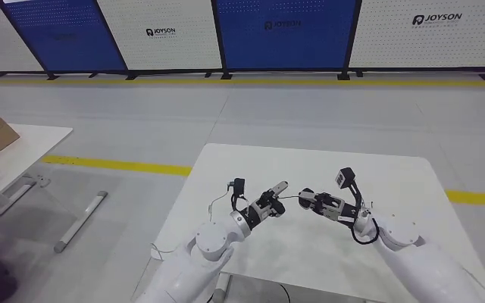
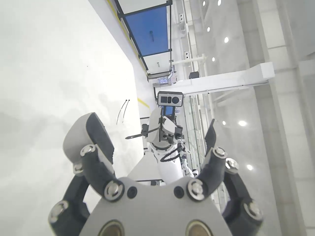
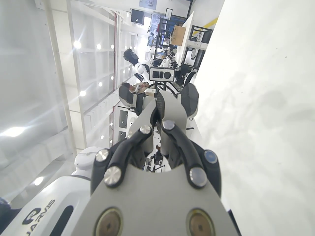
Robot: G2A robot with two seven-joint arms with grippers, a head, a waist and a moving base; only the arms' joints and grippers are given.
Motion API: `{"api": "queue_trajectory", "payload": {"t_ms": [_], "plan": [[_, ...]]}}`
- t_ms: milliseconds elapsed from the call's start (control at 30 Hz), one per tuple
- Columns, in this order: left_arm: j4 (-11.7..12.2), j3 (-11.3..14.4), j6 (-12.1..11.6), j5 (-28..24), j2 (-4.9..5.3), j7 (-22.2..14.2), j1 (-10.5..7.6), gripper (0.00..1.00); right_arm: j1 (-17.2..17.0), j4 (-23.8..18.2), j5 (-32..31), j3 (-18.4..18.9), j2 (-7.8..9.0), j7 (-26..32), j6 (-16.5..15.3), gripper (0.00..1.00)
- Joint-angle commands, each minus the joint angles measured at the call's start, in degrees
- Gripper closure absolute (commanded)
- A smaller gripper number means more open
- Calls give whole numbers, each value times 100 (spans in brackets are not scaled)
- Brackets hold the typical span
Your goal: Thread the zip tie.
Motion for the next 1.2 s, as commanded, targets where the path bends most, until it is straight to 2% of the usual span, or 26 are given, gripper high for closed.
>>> {"api": "queue_trajectory", "payload": {"t_ms": [0, 100, 200, 533, 700, 733, 767, 833, 867, 933, 1167], "plan": [[1, 66, 7, 96, -5, -27, -17, 0, 0, 0, 0, 0, 0, 0, 0, 100], [17, 139, 19, 67, -20, -52, -51, 0, 0, 0, 0, 0, 0, 0, 0, 100], [35, 124, 85, -373, -57, 31, -109, 0, 0, 0, 0, 0, 0, 0, 0, 100], [62, 137, 81, -363, -63, 92, -107, 0, 0, 0, 0, 0, 0, 0, 0, 100], [134, 162, 8, -436, -87, 136, -191, 0, 0, 0, 0, 0, 0, 0, 0, 100], [139, 162, -8, -451, -89, 127, -198, 15, 0, 0, 0, 0, 0, 0, 0, 100], [147, 162, -24, -462, -91, 112, -203, 56, 0, 0, 0, 0, 0, 0, 0, 100], [170, 162, -64, -381, -87, 68, -218, 74, 0, 0, 0, 0, 0, 0, 0, 100], [179, 162, -109, -309, -82, 54, -213, 77, 0, 0, 0, 0, 0, 0, 0, 100], [176, 154, -228, -248, -75, 15, -173, 100, 0, 0, 0, 0, 0, 0, 0, 100], [177, 62, -449, -109, -36, -181, -49, 100, 0, 0, 0, 0, 0, 0, 0, 100]]}}
